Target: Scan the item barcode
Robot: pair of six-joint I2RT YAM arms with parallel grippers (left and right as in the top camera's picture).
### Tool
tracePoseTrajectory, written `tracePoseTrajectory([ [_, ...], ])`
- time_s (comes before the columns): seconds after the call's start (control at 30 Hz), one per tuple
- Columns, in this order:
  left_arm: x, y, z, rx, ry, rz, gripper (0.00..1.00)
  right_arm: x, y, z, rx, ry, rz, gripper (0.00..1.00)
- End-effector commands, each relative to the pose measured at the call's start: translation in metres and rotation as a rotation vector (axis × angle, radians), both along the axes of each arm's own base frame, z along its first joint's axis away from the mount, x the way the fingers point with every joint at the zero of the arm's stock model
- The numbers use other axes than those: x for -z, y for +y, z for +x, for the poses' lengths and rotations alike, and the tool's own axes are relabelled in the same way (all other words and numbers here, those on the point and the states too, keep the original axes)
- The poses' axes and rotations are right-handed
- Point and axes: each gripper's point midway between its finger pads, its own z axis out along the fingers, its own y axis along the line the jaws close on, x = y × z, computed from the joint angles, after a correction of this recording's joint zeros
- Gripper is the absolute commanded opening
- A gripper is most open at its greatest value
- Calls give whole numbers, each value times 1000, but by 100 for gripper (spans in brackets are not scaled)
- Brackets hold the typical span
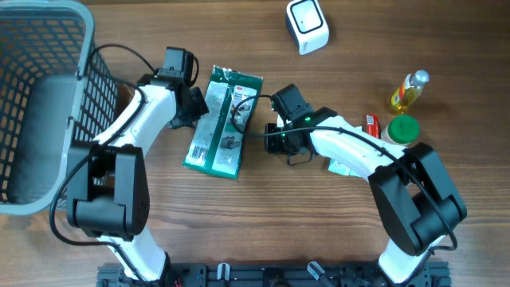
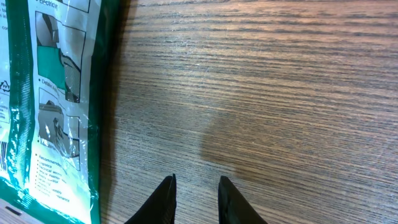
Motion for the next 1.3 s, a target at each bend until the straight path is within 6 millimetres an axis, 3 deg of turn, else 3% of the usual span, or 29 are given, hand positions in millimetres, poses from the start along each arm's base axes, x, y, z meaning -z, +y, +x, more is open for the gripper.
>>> tracePoseTrajectory([
  [0.0, 15, -11, -8, 34, 14, -62, 4, 9, -4, -2, 4, 8, -29, 31],
  [0.03, 18, -14, -8, 67, 5, -69, 4, 9, -4, -2, 5, 9, -28, 34],
  [0.1, 22, -21, -8, 130, -13, -71, 4, 9, -5, -2, 6, 8, -28, 52],
  [0.2, 26, -31, -11, 181, -16, -68, 4, 9, -4, -2, 6, 8, -28, 56],
  [0.43, 37, -48, -19, 229, -12, -68, 5, 9, -9, 0, 36, 19, -27, 56],
  [0.67, 63, -60, -29, 287, 48, -55, 4, 10, -23, 6, 78, 38, -32, 56],
  [1.0, 68, -97, -80, 356, 215, -142, 4, -7, -32, 9, 36, 145, 215, 54],
  [1.1, 68, -105, -85, 340, 225, -145, 4, -2, -36, 2, 49, 178, 233, 52],
  [1.27, 68, -114, -86, 355, 216, -146, 4, 19, -30, -30, 103, 273, 335, 46],
])
